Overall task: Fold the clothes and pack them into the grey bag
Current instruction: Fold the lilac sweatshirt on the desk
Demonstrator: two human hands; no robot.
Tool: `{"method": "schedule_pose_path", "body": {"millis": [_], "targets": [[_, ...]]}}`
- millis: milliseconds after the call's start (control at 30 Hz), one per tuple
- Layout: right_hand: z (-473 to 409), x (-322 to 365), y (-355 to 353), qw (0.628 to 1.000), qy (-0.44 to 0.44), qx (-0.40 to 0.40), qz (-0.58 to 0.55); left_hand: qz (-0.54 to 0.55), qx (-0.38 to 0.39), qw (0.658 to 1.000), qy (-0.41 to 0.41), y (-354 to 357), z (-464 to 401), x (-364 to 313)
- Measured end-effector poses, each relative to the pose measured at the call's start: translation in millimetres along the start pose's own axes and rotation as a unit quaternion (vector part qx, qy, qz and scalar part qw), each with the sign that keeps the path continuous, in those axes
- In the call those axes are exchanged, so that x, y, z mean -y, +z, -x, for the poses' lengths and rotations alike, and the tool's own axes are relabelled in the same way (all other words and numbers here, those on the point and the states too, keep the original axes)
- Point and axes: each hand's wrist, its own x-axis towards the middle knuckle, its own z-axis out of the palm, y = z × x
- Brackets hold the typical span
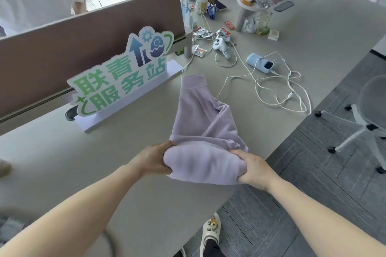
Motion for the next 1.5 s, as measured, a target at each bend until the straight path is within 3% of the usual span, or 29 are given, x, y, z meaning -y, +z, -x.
{"method": "schedule_pose_path", "body": {"millis": [100,233,333,400,533,667,800,967,1100,1167,1200,1267,1333,1500], "targets": [[-2.4,8.1,-16.6,0.992,0.003,0.027,-0.12,0.109,0.03,0.993,-0.039,-20.2,3.6,-5.4],[6.4,16.6,-28.2,0.942,0.025,0.03,-0.332,0.261,0.06,0.96,-0.084,-29.2,20.5,-6.8],[-6.2,14.8,-27.2,0.931,0.1,0.01,-0.352,0.357,0.051,0.917,-0.172,-12.5,23.3,-1.1],[-18.9,19.8,-24.3,0.903,0.158,-0.011,-0.4,0.413,0.036,0.881,-0.227,2.3,18.3,0.8],[-31.5,31.1,-19.6,0.899,0.085,-0.103,-0.416,0.45,-0.052,0.831,-0.322,12.9,4.1,-3.2],[-34.9,37.1,-10.7,0.941,0.016,-0.092,-0.326,0.496,-0.089,0.805,-0.313,10.1,8.5,-5.6],[-59.8,47.9,-15.8,0.948,0.004,-0.099,-0.303,0.455,-0.135,0.855,-0.209,9.9,27.7,-17.1],[-88.0,60.3,-4.9,0.973,0.044,-0.023,-0.228,0.436,-0.208,0.84,-0.247,25.6,35.3,-4.3],[-105.5,66.9,10.4,0.987,0.114,-0.07,0.087,0.426,-0.222,0.829,-0.286,30.9,21.8,-6.0],[-107.2,82.3,11.3,0.979,-0.003,-0.123,0.16,0.425,-0.227,0.827,-0.291,29.5,17.7,-6.8],[-106.7,93.4,10.1,0.977,-0.074,-0.112,0.167,0.427,-0.223,0.827,-0.291,27.5,18.5,-6.6],[-107.7,109.5,11.9,0.965,-0.14,-0.013,0.22,0.43,-0.211,0.83,-0.286,25.8,22.4,-3.8],[-111.6,116.6,19.7,0.951,-0.109,0.055,0.282,0.419,-0.206,0.838,-0.284,25.4,27.6,-2.3],[-103.2,131.9,27.8,0.944,0.012,0.016,0.329,0.347,-0.246,0.864,-0.269,29.3,38.3,0.8]]}}
